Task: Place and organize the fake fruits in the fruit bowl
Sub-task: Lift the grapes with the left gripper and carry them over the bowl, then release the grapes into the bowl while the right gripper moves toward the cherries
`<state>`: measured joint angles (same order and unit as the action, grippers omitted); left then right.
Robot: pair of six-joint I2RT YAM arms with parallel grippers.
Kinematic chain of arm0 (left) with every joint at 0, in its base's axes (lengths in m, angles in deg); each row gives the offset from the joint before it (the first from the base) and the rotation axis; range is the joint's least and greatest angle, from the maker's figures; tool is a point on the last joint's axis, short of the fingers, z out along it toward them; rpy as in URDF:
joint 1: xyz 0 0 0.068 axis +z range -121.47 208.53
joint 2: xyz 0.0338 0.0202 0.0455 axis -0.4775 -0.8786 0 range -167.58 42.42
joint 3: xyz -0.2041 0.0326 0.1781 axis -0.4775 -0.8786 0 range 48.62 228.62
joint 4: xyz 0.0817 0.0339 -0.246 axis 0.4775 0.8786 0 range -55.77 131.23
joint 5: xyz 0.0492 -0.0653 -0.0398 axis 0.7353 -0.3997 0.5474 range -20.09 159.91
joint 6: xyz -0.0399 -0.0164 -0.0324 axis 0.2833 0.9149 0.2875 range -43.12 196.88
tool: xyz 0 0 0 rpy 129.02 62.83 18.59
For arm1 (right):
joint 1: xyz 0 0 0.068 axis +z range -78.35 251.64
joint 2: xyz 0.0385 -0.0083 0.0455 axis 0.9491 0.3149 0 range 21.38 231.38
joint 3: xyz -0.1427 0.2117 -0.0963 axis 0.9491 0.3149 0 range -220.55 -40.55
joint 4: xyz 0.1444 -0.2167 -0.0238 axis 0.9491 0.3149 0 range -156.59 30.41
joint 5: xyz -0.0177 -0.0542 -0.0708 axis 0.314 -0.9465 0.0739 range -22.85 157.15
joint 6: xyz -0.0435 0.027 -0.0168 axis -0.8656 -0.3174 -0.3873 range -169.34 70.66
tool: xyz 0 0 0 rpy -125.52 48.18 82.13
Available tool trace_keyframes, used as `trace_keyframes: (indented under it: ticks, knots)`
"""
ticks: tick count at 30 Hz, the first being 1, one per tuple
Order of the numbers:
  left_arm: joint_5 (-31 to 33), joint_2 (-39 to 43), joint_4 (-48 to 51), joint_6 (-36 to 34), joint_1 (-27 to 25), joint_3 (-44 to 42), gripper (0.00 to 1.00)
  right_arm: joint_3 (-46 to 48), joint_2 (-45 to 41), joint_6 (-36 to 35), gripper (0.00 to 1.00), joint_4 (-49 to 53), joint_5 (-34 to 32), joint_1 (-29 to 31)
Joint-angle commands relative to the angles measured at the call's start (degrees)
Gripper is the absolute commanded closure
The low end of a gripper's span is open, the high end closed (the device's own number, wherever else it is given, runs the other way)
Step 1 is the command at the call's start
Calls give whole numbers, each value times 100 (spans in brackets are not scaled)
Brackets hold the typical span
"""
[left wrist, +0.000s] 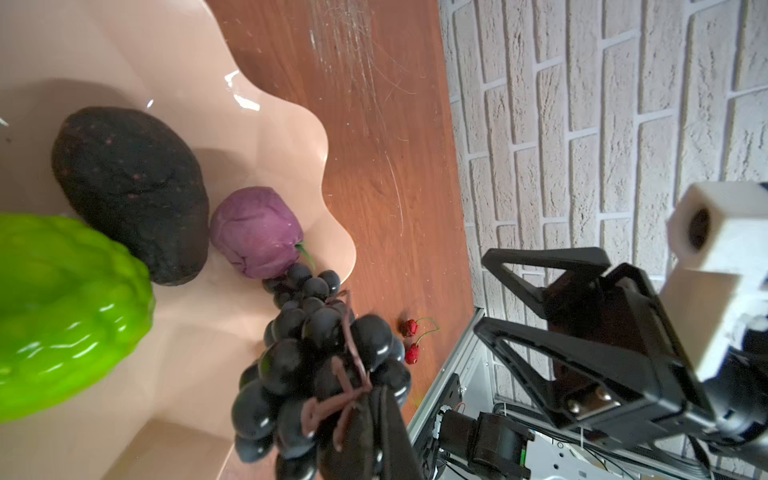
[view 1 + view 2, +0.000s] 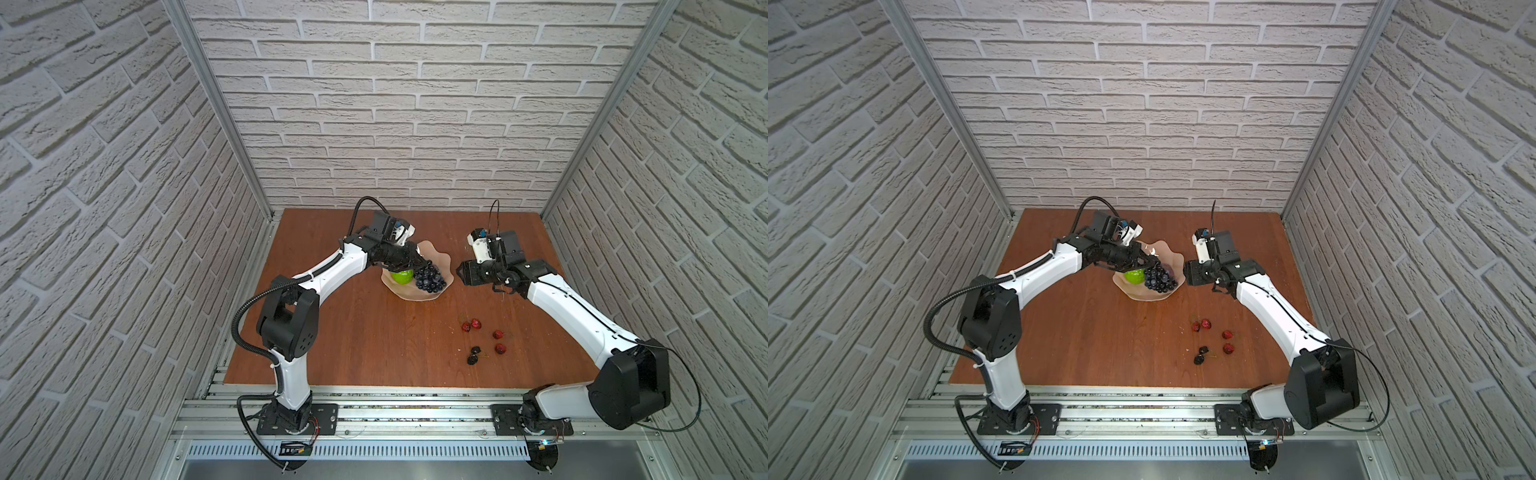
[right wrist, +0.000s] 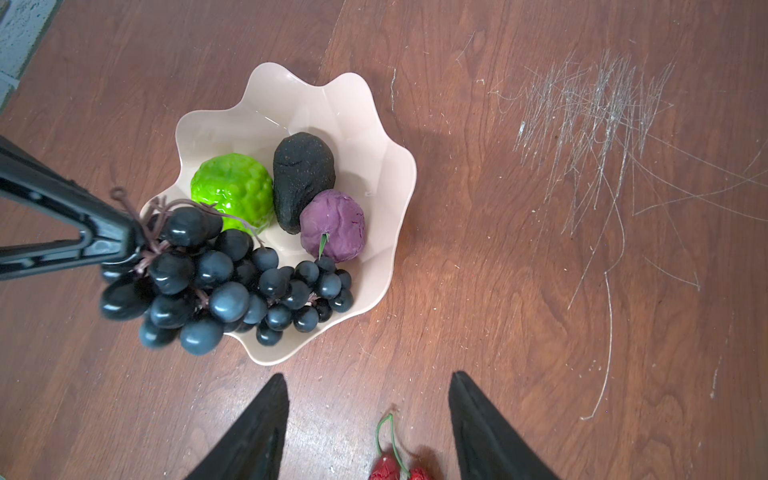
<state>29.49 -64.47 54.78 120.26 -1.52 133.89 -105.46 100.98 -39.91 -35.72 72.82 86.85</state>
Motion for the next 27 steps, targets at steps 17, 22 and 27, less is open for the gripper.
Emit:
trace_keyframes:
  ticks: [17,22,27]
  knots:
    - [703,-161,278,-1102,162,-313,93,-48,2,-70,37,-5,37,-26]
    - [926,-79,224,-1143,165,-467,79,-84,35,-73,37,6,77,-26]
    - [1162,62,268,-1191,196,-570,68,-136,35,-65,37,24,96,-22]
